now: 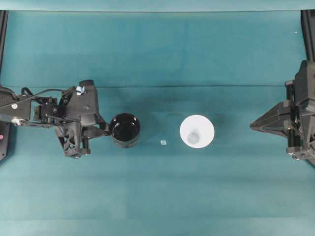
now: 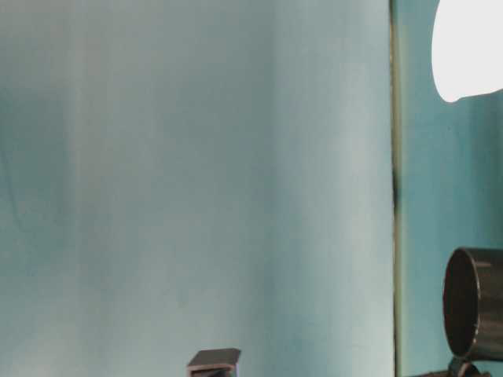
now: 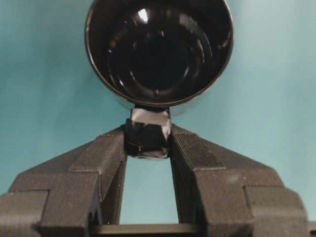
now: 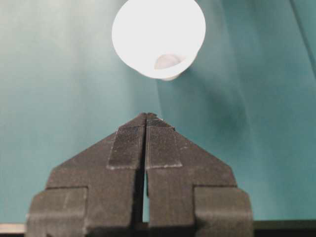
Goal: Put a paper cup into the cup holder on your left arm.
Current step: 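Slide the black mug rightward toward the white paper cup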
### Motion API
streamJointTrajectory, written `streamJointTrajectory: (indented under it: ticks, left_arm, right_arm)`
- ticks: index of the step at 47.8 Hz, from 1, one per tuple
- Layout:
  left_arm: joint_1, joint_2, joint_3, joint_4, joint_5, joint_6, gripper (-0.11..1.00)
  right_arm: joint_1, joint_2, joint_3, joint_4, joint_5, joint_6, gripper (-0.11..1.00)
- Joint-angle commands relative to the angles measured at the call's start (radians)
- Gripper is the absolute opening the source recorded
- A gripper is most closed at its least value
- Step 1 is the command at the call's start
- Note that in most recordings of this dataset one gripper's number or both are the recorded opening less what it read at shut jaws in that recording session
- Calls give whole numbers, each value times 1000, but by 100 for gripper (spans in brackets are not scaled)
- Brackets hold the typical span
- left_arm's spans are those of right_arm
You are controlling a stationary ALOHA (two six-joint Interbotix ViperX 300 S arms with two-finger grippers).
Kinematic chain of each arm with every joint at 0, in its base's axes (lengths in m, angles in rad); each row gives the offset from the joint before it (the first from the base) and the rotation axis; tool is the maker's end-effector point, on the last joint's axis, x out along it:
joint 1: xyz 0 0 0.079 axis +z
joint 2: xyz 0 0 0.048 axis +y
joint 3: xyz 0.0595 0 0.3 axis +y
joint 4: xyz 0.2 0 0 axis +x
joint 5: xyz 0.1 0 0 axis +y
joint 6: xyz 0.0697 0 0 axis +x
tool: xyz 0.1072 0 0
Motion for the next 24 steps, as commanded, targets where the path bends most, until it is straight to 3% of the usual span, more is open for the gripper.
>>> streamJointTrajectory:
  ticks: [1,24]
  left_arm:
    - [-8,-12,-35,3,-18,3,32]
    - [-12,69,-179,3,-115,35,32]
  right_arm:
    - [-2,5,-23,0,-3,11,-2]
    - [0,5,-25,0,-3,14,-2]
